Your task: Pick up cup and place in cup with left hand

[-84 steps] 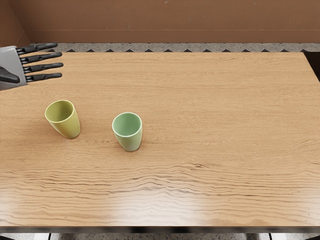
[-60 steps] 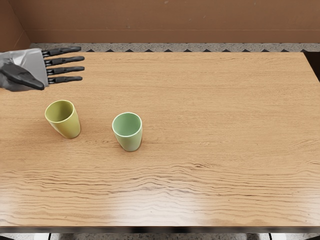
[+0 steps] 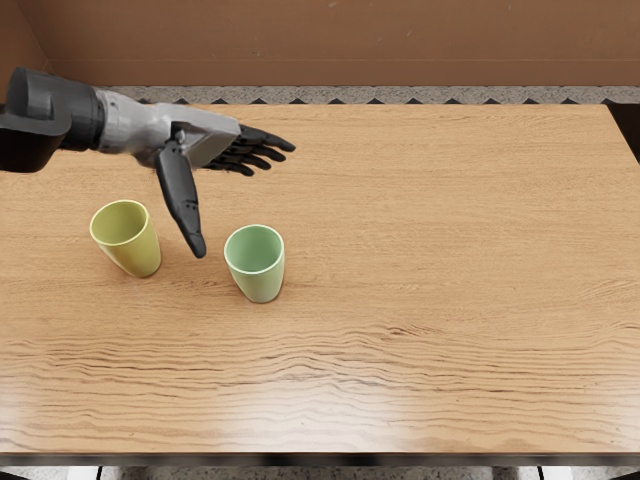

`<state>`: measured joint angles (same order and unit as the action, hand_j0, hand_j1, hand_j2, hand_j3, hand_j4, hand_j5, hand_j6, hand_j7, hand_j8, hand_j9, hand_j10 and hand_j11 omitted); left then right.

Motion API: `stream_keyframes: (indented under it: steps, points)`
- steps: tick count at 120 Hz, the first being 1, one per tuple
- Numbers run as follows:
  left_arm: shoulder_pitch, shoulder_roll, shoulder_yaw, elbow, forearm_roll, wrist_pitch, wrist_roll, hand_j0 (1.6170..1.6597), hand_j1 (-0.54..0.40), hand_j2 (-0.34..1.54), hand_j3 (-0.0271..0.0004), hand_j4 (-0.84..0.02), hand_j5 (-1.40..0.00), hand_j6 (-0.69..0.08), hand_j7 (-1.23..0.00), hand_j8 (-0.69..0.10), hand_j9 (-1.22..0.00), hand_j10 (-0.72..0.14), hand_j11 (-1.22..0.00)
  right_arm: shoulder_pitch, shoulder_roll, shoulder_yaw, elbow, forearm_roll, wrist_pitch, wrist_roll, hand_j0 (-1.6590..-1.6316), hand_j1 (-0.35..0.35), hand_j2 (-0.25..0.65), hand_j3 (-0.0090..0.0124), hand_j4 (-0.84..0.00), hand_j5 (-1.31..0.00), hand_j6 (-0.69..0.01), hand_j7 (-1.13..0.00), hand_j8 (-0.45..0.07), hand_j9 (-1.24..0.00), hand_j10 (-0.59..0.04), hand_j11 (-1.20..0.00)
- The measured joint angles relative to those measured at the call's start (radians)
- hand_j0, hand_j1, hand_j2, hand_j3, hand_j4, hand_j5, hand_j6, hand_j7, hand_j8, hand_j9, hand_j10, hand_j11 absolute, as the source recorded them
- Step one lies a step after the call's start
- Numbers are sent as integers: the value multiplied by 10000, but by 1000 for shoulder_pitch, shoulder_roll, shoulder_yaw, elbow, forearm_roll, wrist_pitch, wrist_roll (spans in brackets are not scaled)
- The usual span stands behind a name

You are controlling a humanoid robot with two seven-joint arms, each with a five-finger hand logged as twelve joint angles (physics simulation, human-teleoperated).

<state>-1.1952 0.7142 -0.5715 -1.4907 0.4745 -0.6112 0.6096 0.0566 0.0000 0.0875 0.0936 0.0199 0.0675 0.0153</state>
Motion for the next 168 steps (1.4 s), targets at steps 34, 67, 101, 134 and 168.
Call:
stream_keyframes:
  steps: [34, 67, 101, 134, 168]
  points:
    - [133, -149, 7, -121, 617, 0, 1, 16581, 3072, 73, 0, -360, -458, -363, -457, -362, -457, -358, -457, 0, 0, 0, 0, 0, 0, 0, -16581, -3491, 0, 0, -4, -1, -6, 0, -4, 0, -3, 0]
    - [246, -225, 10, -183, 882, 159, 1, 16581, 3038, 83, 0, -396, -498, -402, -497, -400, -497, -393, -496, 0, 0, 0, 0, 0, 0, 0, -16581, -3491, 0, 0, -5, -1, -6, 0, -5, -1, -3, 0]
    - [263, -235, 44, -187, 902, 189, 1, 16581, 2288, 212, 0, -1025, -1313, -1033, -1312, -1030, -1311, -1022, -1311, 0, 0, 0, 0, 0, 0, 0, -16581, -3491, 0, 0, -5, -1, -7, 0, -5, -1, -3, 0]
    - [259, -234, 91, -185, 899, 186, 1, 16583, 7, 746, 0, -2625, -3438, -2633, -3435, -2632, -3433, -2625, -3432, 0, 0, 0, 0, 0, 0, 0, -16581, -3491, 0, 0, -5, -1, -7, 0, -5, -1, -4, 0]
    - [262, -231, 108, -185, 895, 179, 1, 16556, -572, 1674, -1, -3927, -4856, -3901, -4876, -2954, -5010, -3654, -5101, 0, 0, 0, 0, 0, 0, 0, -16581, -3491, -1, 0, -4, -1, -7, 0, -7, 0, -6, 0]
